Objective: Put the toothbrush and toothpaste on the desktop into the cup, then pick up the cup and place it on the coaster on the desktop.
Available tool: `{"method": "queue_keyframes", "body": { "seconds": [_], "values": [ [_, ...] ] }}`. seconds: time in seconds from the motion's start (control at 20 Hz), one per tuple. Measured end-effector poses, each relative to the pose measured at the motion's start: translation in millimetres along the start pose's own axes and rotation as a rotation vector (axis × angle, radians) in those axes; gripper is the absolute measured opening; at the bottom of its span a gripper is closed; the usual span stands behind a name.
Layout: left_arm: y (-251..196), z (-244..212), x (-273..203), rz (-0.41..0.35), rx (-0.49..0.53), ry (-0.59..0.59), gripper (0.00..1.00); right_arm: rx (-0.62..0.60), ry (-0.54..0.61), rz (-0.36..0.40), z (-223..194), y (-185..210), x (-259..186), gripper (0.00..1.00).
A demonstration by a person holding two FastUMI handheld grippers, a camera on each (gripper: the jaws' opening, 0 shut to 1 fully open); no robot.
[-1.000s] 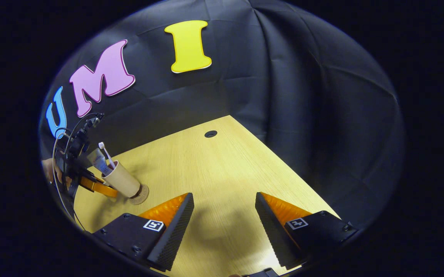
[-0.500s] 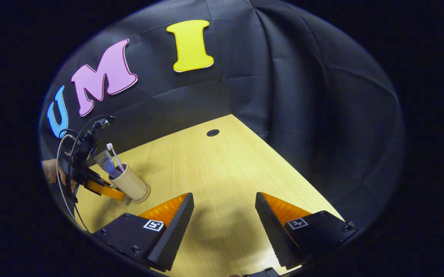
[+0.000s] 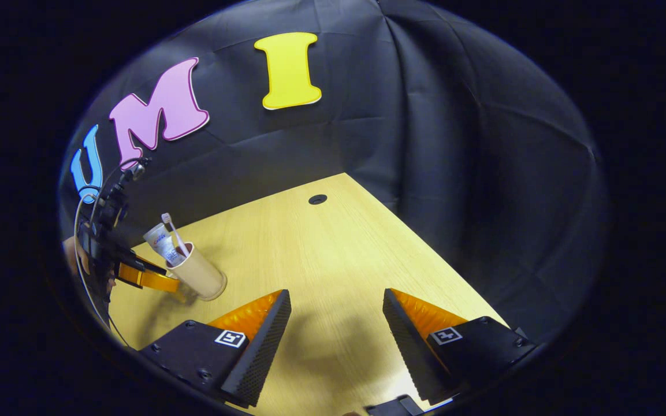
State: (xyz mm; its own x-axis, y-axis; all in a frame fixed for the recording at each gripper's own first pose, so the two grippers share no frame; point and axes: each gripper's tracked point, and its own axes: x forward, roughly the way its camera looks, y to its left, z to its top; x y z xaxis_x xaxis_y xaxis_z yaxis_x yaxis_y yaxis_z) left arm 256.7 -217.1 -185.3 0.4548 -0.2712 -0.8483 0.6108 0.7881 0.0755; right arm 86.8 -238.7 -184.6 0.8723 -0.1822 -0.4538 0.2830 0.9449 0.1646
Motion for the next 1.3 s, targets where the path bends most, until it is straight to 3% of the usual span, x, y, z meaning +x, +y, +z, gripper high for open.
{"method": "queue_keyframes", "body": {
  "seconds": [0.15,0.5,0.85,1.15,1.3],
  "values": [
    [6.0,11.7,-43.4,0.021,0.000,-0.146,1.00,-0.036,-0.016,0.014,9.3,18.4,-14.3,0.99],
    [21.0,9.3,-186.2,0.181,-0.013,-0.508,0.99,-0.113,-0.124,0.045,62.9,59.4,-67.0,0.99],
    [19.8,-61.4,-327.6,0.370,-0.099,-0.788,0.98,-0.124,-0.249,0.040,101.0,81.2,-142.8,0.99],
    [-19.9,-133.9,-409.8,0.348,-0.172,-0.957,0.98,-0.124,-0.304,0.085,87.0,109.0,-217.9,0.99],
    [-37.3,-169.5,-424.5,0.324,-0.213,-1.023,0.98,-0.102,-0.343,0.114,82.2,124.3,-254.6,0.99]
  ]
}}
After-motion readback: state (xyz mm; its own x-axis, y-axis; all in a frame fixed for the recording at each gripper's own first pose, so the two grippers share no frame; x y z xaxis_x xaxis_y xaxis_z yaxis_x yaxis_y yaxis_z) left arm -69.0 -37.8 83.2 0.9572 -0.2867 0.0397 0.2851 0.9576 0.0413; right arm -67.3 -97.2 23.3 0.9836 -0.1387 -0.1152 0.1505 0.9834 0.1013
